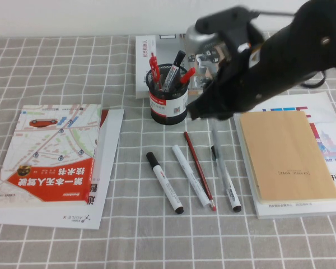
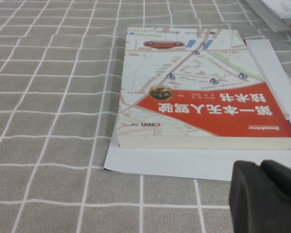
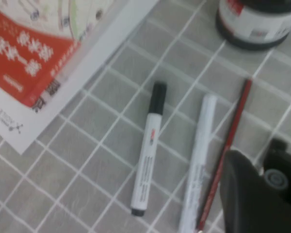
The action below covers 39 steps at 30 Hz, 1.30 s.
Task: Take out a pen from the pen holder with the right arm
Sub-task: 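Take a marker out of the pen holder and lay it on the table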
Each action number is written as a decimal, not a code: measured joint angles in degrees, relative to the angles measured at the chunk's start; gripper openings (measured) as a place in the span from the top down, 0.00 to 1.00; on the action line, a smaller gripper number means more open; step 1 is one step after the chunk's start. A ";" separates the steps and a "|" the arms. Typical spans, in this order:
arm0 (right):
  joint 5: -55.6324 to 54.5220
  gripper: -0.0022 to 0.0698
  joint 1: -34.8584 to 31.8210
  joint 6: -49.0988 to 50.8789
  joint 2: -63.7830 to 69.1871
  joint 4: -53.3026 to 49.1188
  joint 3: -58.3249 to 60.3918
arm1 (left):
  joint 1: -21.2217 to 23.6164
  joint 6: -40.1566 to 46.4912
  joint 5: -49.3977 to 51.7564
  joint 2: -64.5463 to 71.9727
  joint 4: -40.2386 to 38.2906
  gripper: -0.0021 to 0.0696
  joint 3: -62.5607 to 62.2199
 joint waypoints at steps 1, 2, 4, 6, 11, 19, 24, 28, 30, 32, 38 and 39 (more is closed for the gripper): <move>0.16 0.92 0.00 0.00 0.99 0.47 0.00 | 0.00 0.00 0.00 0.00 0.00 0.98 0.00; 0.34 0.92 0.00 0.00 2.25 1.07 0.00 | 0.00 0.00 0.00 0.00 0.00 0.98 0.00; 0.30 0.92 -0.44 0.00 4.56 2.76 0.00 | 0.00 0.00 0.00 0.00 0.00 0.98 0.00; 0.30 0.92 -1.24 0.00 7.04 4.28 0.00 | 0.00 0.00 0.00 0.00 0.00 0.98 0.00; 0.30 0.92 -3.57 0.00 12.27 5.19 0.00 | 0.00 0.00 0.00 0.00 0.00 0.98 0.00; -1.74 0.92 -5.13 0.00 17.26 5.79 -0.91 | 0.00 0.00 0.00 0.00 0.00 0.98 0.00; -1.24 0.92 -5.13 -0.70 20.40 5.87 -4.85 | 0.00 0.00 0.00 0.00 0.00 0.98 0.00; -0.54 0.92 -5.13 -0.91 22.36 5.87 -7.08 | 0.00 0.00 0.00 0.00 0.00 0.98 0.00; -0.66 0.92 -5.13 -0.91 23.09 5.91 -7.44 | 0.00 0.00 0.00 0.00 0.00 0.98 0.00; -1.00 0.92 -5.13 -0.91 23.44 5.91 -7.46 | 0.00 0.00 0.00 0.00 0.00 0.98 0.00; -1.26 0.91 -5.13 -0.94 24.01 6.01 -7.57 | 0.00 0.00 0.00 0.00 0.00 0.98 0.00; -1.35 0.91 -5.13 -0.94 24.05 6.01 -7.57 | 0.00 0.00 0.00 0.00 0.00 0.98 0.00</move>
